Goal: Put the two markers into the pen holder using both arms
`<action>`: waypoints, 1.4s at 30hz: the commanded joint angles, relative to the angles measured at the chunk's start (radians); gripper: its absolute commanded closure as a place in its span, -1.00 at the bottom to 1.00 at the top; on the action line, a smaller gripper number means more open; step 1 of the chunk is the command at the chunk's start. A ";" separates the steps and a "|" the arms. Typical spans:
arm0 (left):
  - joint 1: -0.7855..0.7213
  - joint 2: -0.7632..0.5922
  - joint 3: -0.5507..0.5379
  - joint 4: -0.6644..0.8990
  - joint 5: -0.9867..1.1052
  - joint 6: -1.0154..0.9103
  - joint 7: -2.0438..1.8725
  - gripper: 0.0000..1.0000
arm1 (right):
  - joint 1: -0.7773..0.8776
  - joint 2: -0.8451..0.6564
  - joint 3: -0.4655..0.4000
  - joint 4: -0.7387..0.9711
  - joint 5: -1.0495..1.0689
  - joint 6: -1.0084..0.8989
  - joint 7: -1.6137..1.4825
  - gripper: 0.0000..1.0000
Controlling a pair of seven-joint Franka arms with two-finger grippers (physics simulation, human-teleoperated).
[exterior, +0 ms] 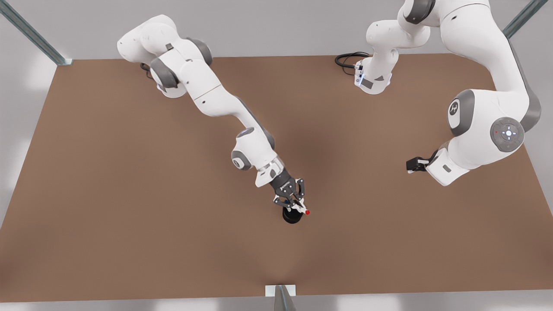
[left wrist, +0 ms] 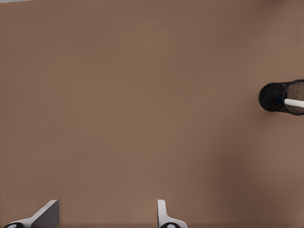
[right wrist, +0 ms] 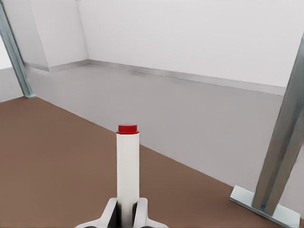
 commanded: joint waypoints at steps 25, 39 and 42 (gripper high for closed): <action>0.006 0.007 0.000 0.000 -0.002 0.006 0.031 -1.00 | 0.016 0.028 -0.052 -0.087 0.020 0.183 0.054 0.56; 0.006 0.007 0.000 0.000 -0.004 0.006 0.030 -1.00 | 0.019 0.091 -0.092 0.028 0.024 0.169 0.052 0.56; 0.006 0.007 0.000 0.000 -0.005 0.006 0.030 -1.00 | 0.019 0.096 -0.092 0.028 0.024 0.170 0.052 0.56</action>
